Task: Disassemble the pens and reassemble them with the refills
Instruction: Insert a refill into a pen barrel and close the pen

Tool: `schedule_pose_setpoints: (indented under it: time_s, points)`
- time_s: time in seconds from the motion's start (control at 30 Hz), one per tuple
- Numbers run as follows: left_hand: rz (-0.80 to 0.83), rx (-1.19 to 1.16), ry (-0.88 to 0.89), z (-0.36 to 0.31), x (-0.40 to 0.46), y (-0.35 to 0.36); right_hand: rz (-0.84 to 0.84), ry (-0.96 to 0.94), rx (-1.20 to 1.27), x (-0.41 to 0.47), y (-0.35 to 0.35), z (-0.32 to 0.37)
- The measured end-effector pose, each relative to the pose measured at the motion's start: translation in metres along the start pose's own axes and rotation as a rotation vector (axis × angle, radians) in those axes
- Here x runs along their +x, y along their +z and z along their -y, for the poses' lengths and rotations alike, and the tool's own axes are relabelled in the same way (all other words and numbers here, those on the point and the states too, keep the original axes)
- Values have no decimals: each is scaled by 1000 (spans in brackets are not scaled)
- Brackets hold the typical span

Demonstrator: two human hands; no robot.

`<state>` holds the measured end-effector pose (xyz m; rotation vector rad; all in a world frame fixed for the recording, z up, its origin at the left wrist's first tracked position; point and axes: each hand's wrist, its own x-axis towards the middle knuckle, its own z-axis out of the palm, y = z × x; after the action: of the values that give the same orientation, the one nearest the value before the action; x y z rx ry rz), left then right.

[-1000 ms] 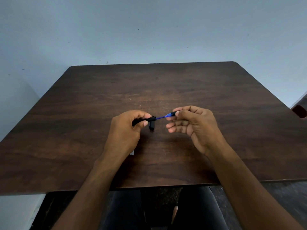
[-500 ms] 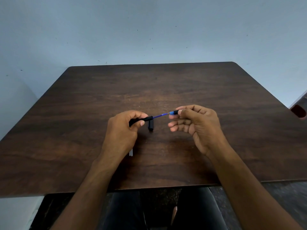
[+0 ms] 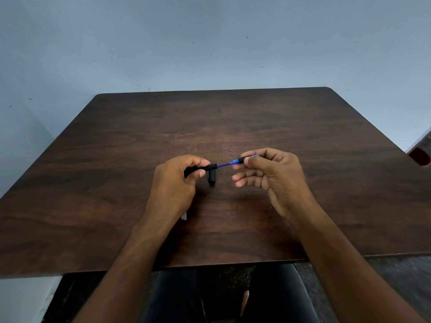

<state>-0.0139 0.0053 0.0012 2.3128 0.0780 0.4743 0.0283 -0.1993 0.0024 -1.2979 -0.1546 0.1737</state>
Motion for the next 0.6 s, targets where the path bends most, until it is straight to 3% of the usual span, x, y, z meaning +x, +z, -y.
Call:
schedule_pose_setpoints:
  time_s: [0.33, 0.6]
  points:
    - [-1, 5, 7, 2, -1, 1, 19, -51, -80, 1, -1, -3]
    - [-10, -2, 122, -2, -1, 5, 53, -10, -77, 5, 6, -9]
